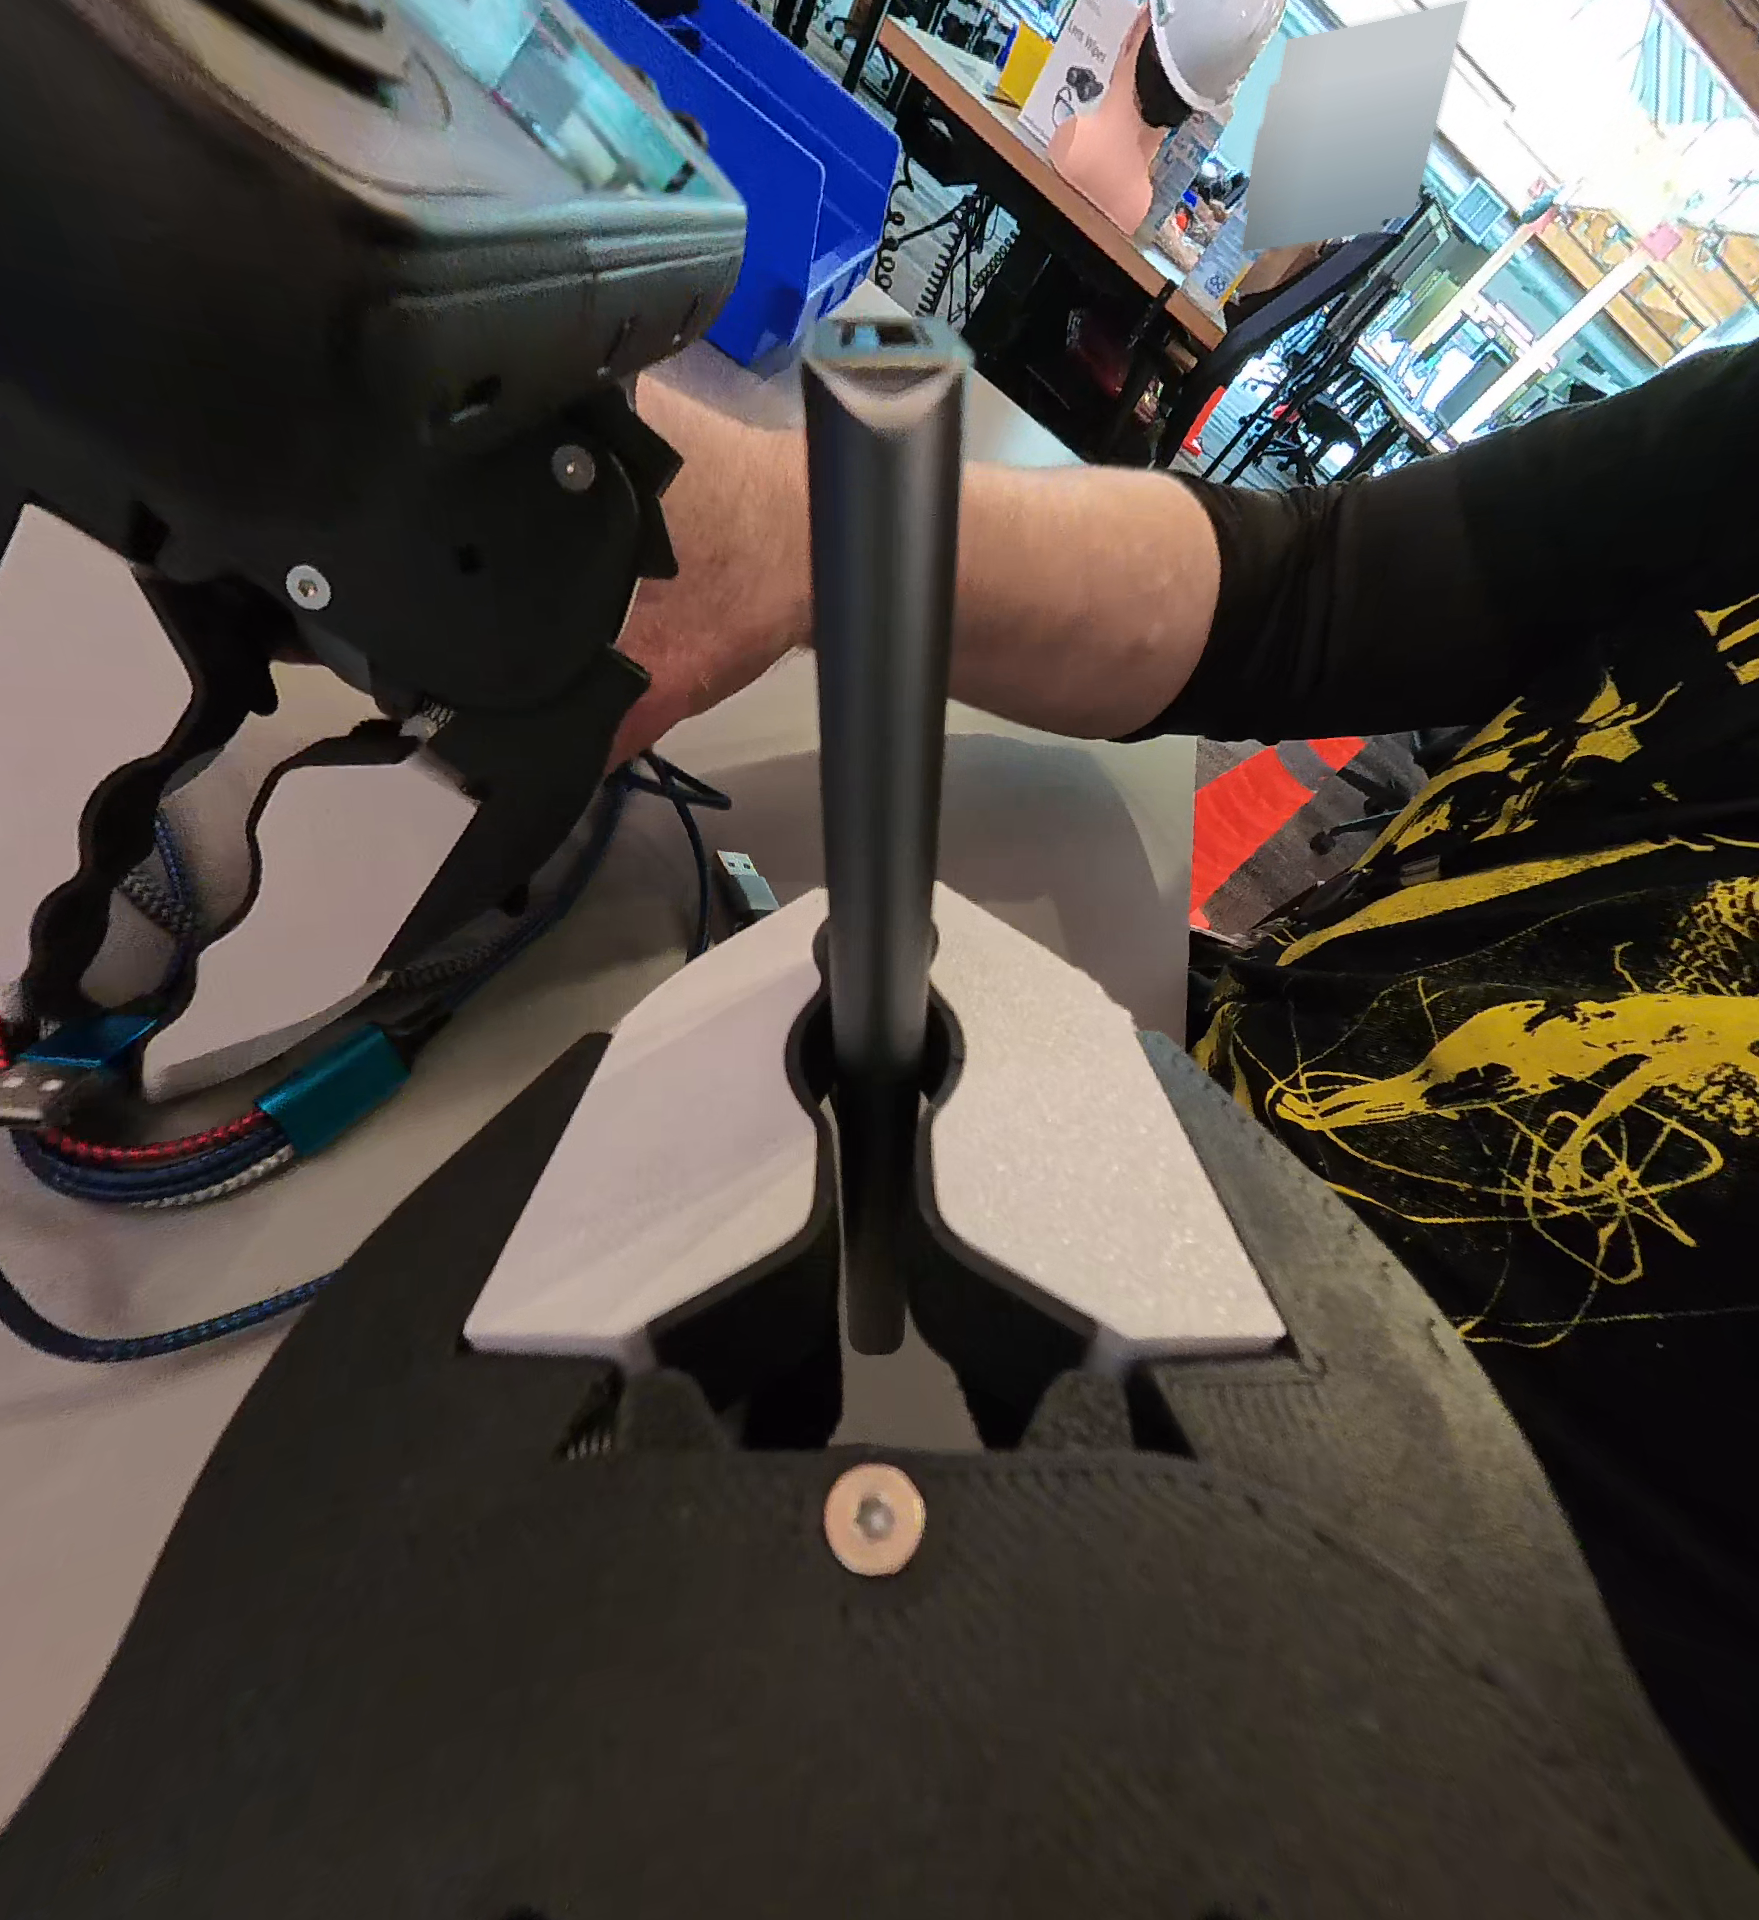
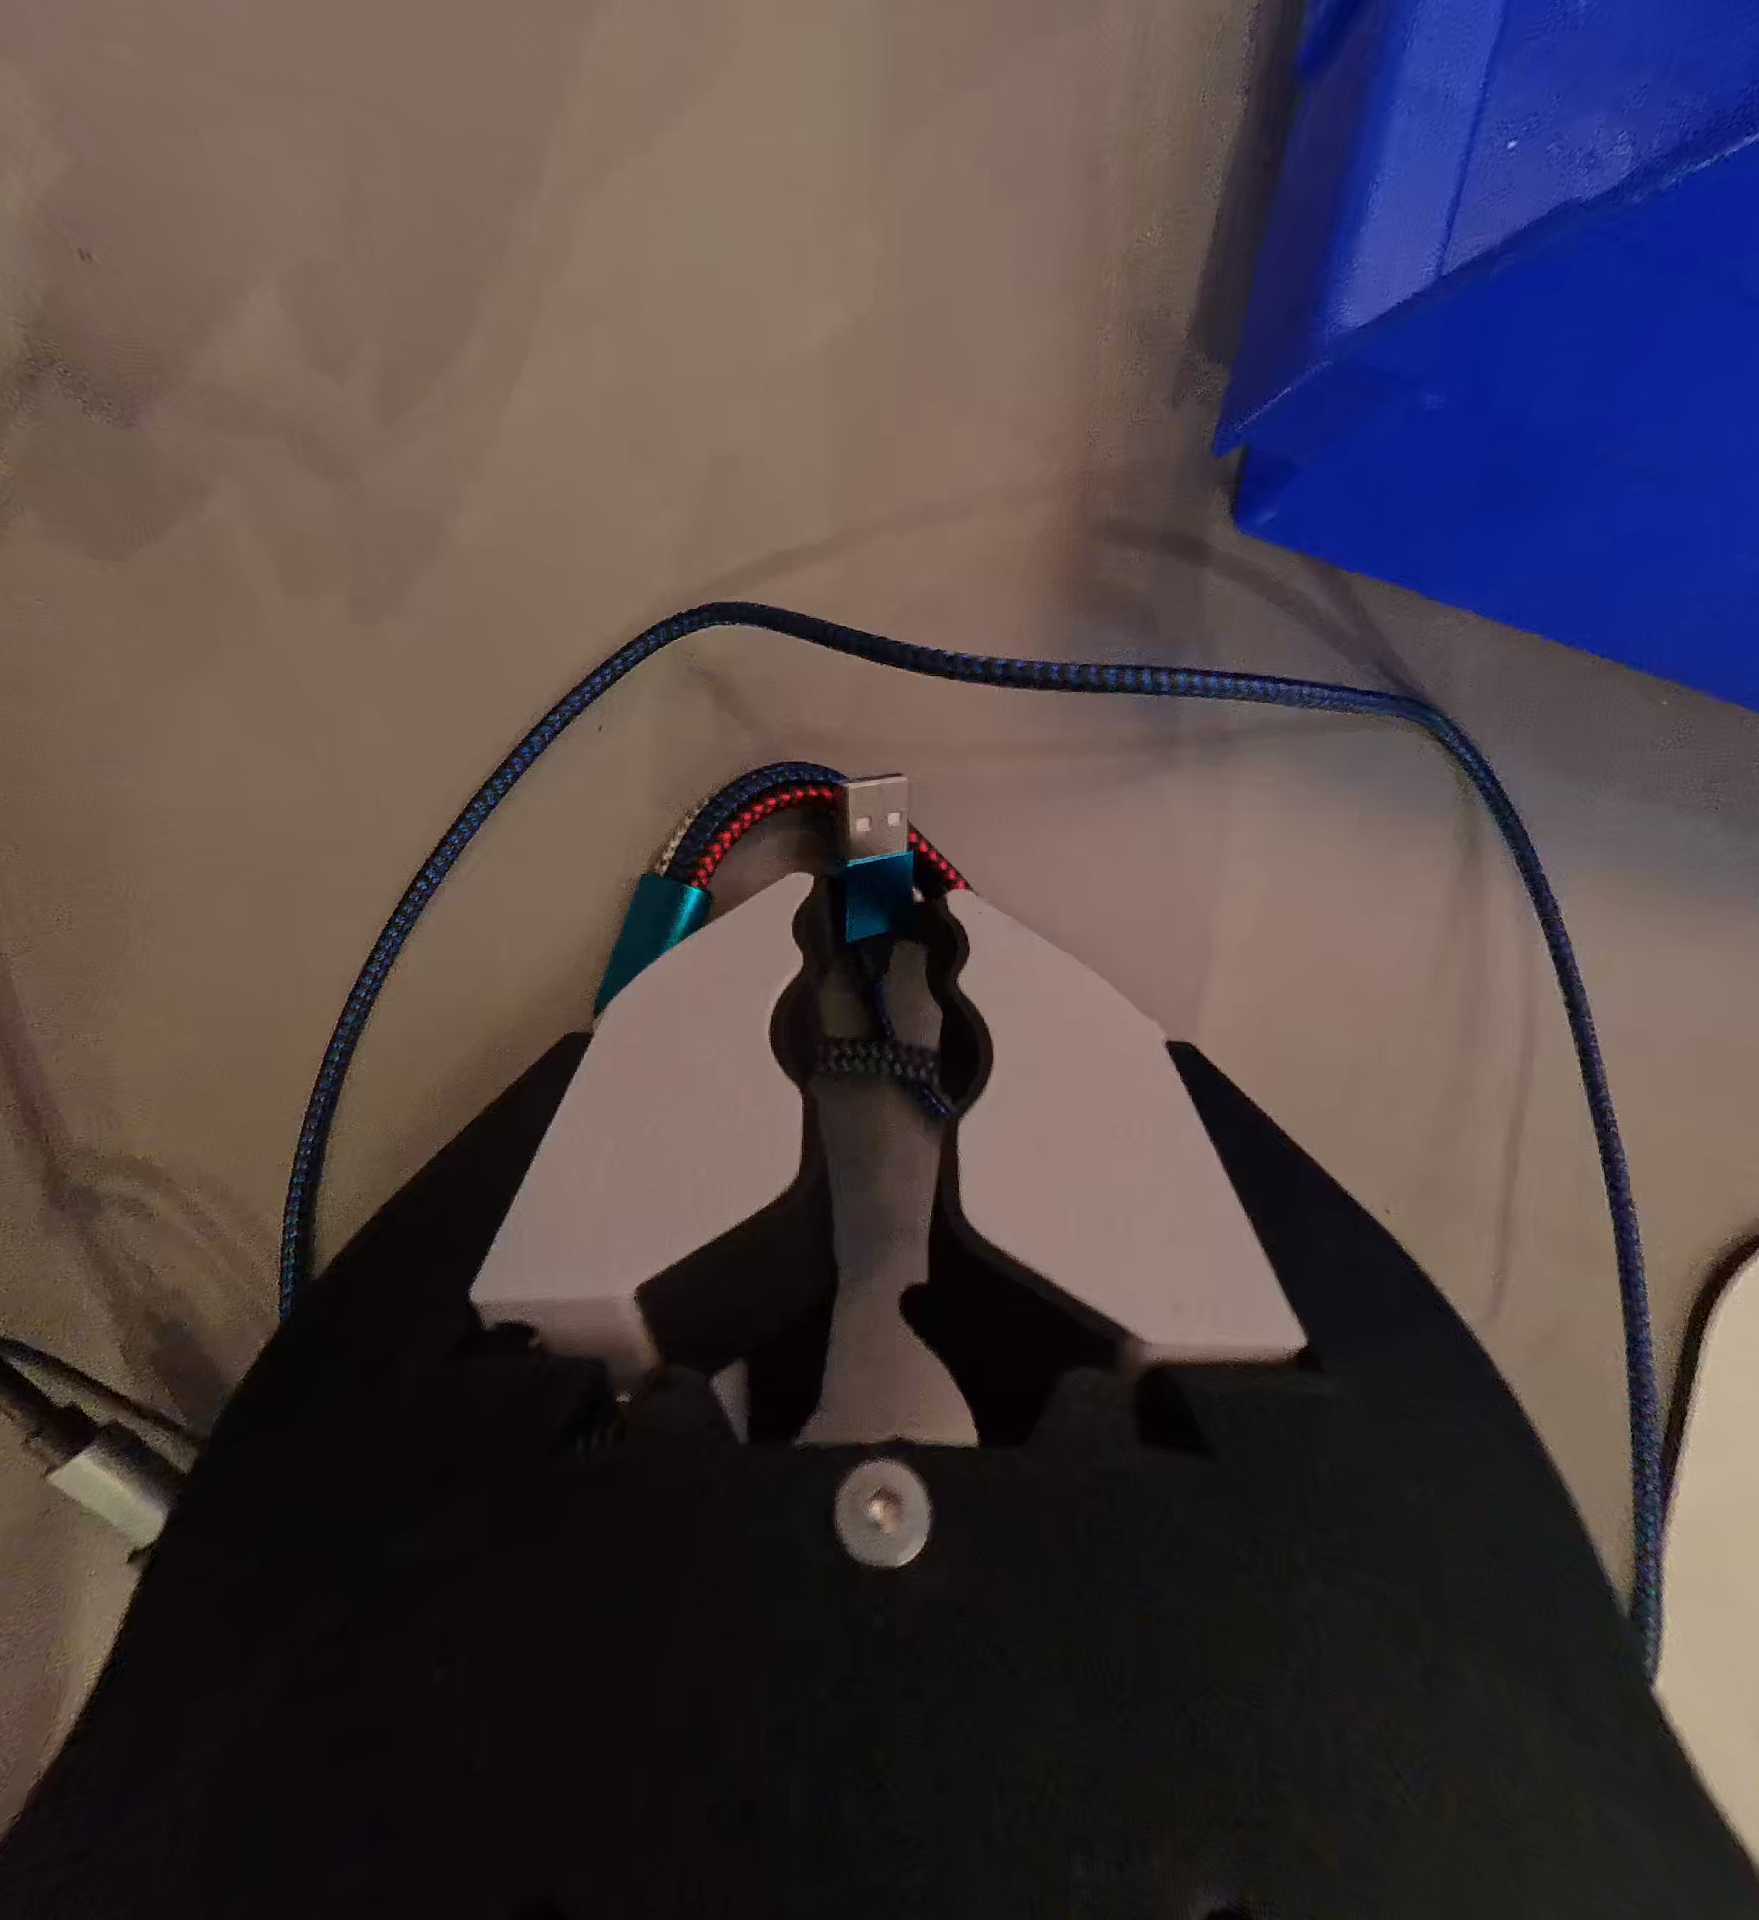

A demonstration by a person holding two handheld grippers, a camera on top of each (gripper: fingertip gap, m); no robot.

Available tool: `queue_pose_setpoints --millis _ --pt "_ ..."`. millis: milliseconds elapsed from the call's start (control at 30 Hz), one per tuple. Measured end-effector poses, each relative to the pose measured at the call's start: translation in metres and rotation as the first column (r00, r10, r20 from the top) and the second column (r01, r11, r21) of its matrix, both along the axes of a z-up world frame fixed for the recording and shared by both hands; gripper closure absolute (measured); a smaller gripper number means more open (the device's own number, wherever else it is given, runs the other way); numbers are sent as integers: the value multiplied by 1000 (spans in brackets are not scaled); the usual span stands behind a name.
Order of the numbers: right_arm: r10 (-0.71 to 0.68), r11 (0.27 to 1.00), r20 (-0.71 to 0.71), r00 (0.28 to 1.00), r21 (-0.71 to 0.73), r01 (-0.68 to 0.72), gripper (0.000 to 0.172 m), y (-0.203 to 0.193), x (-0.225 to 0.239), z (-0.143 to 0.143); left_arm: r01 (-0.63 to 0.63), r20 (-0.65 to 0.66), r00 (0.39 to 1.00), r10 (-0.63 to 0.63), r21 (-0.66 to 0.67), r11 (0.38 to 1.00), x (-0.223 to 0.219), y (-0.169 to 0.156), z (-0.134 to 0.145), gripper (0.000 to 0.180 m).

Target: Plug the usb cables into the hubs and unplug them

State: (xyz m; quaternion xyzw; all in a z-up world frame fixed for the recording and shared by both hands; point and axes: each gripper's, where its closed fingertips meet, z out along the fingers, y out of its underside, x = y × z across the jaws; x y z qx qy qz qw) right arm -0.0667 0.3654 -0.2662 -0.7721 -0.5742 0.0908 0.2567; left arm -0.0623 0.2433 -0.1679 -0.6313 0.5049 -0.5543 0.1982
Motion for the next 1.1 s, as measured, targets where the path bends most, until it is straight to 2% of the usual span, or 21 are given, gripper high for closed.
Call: queue_pose_setpoints --millis 267,433,567,700,900,1100 --pt "-1 998 -47 999 55 3 151 10 -8 1 -5 11 1000 5 -12 1000 -1 2 1 171" --pt "21 997 -60 998 79 -16 162 12 -10 2 -13 17 1000 13 -15 1000 0 4 1 172" --pt "10 1000 -192 981 -8 -12 166 5 -9 14 -32 24 999 32 -32 999 -1 8 1 172" --pt "5 997 -313 950 -67 -28 166 -7 1 42 -33 45 998 35 -43 999 -1 10 3 172" --pt "101 956 -429 898 -209 -207 166 -61 19 98 13 64 998 -12 -15 1000 4 4 7 172" --pt "202 892 -406 891 -299 -339 166 -111 19 126 59 92 994 -61 31 998 10 -7 14 172"
